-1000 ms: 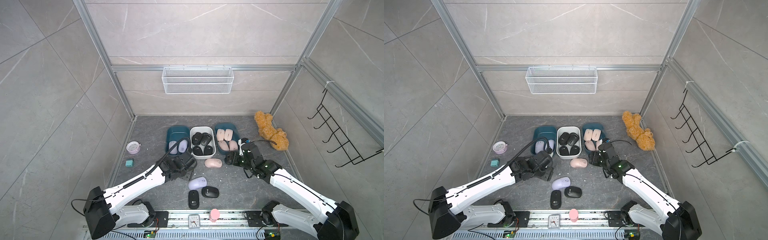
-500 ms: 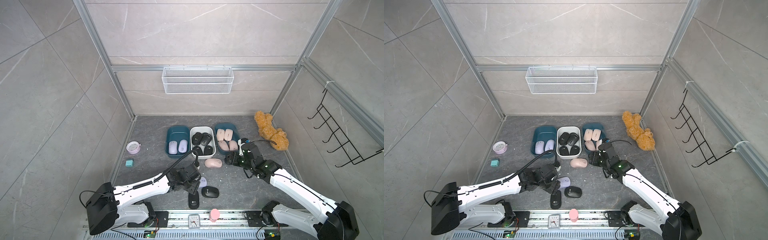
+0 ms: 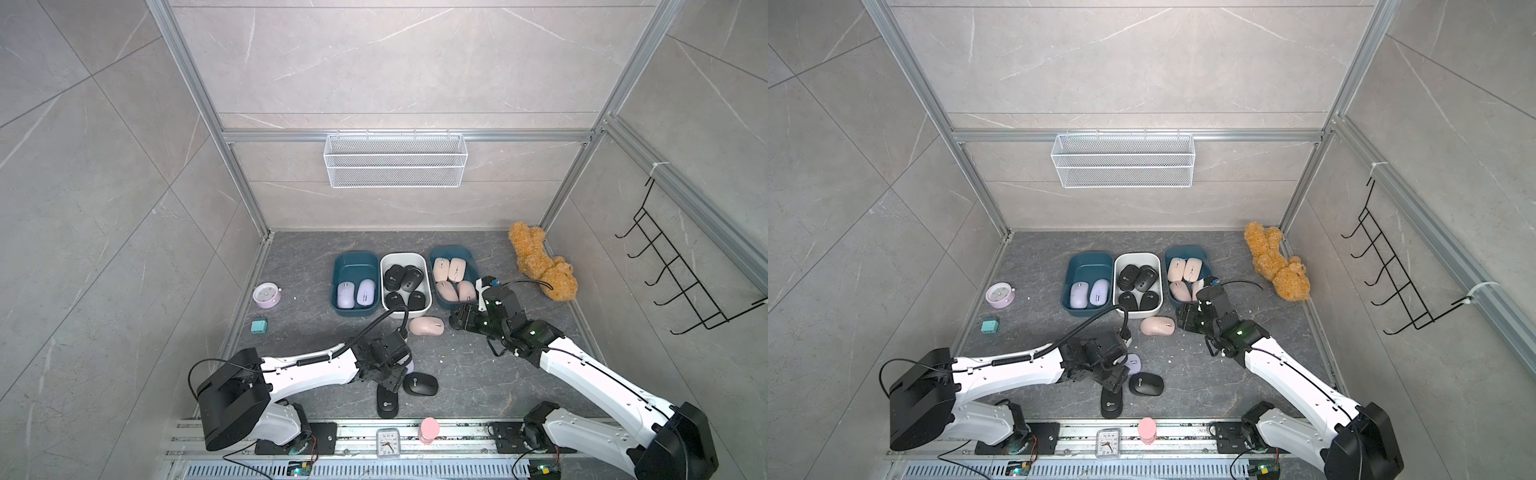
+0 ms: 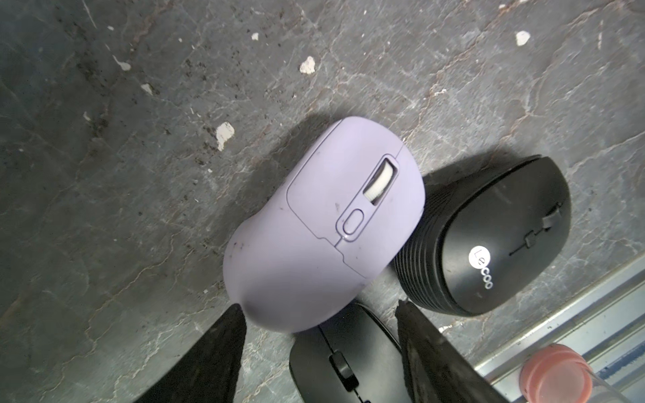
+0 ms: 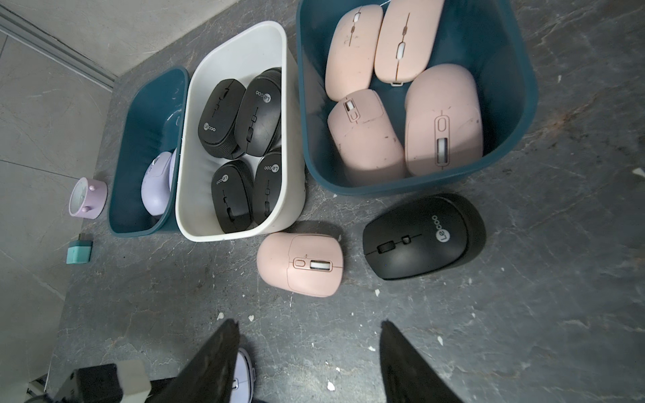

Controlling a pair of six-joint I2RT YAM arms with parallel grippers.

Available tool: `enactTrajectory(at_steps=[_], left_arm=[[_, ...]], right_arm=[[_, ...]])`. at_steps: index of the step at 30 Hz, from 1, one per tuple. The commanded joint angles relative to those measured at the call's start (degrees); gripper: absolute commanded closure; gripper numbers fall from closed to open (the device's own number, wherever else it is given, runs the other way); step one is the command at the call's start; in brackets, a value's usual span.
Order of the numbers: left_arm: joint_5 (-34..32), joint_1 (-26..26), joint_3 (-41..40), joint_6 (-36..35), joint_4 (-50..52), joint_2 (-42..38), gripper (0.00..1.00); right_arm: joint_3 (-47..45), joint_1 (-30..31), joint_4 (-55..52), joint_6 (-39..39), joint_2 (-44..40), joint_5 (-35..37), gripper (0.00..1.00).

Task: Place the mice by color into the storage box
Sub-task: Pick up the mouse from the center of the board.

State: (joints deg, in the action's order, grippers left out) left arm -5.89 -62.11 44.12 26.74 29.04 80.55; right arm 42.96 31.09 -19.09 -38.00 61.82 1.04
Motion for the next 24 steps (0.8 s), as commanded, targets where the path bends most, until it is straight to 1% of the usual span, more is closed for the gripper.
enactTrajectory(at_steps=[1, 10, 14, 24], left_arm=[[-1.1, -0.2, 2.6, -1.8, -0.5, 1.4, 0.29], [-2.4, 0.1, 4.0, -3.7, -1.0, 5.7, 0.28], [-3.5, 0.7, 4.0, -3.6, -1.1, 6.2, 0.28], [-3.9, 3.5, 4.4, -5.0, -2.5, 6.9, 0.28]], right_arm=[[0.4, -0.2, 0.0, -0.6, 0.7, -0.1, 0.35], [0.6, -0.2, 0.0, -0.7, 1.1, -0.3, 0.35], [0.6, -0.2, 0.1, -0.7, 1.2, -0.3, 0.35], [1.0, -0.2, 0.9, -1.1, 2.7, -1.1, 0.35]])
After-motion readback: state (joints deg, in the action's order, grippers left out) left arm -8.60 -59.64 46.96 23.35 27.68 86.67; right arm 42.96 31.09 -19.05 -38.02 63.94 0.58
